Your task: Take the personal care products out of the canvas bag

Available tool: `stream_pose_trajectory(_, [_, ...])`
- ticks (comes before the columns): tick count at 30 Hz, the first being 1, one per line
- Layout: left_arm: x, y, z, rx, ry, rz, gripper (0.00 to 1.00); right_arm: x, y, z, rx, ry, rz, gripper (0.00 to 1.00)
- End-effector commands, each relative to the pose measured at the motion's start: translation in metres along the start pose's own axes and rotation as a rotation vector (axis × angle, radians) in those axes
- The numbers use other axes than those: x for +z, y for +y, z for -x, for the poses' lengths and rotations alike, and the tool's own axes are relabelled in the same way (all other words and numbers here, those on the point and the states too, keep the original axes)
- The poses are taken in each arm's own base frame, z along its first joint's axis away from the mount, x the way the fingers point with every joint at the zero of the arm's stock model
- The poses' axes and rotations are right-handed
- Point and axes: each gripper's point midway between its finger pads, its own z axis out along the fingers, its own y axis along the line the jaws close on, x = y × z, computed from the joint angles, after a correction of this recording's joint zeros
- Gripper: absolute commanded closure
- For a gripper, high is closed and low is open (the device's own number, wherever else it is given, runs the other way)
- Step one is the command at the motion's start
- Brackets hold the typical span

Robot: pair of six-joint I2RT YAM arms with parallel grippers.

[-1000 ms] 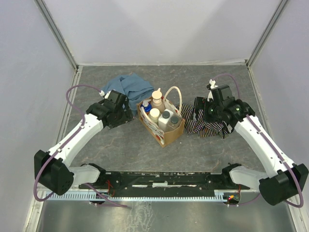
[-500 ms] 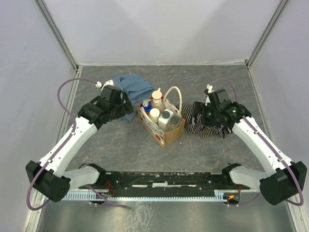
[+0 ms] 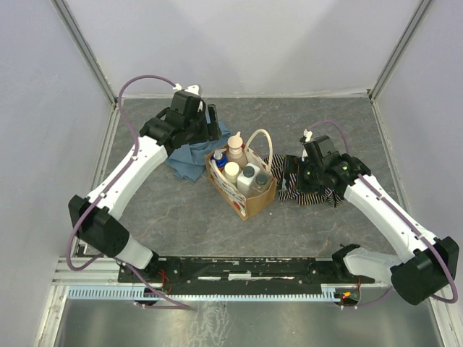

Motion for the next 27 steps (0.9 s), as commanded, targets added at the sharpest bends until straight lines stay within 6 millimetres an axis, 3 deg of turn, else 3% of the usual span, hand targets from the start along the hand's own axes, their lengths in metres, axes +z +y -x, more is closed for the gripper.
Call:
stream_pose_trajectory(1, [0.0, -0.038, 0.017, 0.091, -0.024, -0.168, 0.18, -0.011, 0.002, 0.007, 0.013, -0.053, 0.008, 0.01])
stream_pose_trajectory(11, [0.011, -0.095, -0.029, 0.29, 0.039, -0.274, 0.17, -0.008, 0.003, 0.002, 0.021, -0.038, 0.019, 0.01])
stream_pose_trajectory(22, [0.046, -0.1, -0.047, 0.305, 0.087, -0.223, 0.17, -0.011, 0.006, 0.001, 0.018, -0.046, 0.042, 0.01])
stream_pose_trajectory(27, [0.053, -0.102, -0.043, 0.311, 0.07, -0.201, 0.18, -0.015, 0.008, 0.001, 0.011, -0.058, 0.056, 0.01])
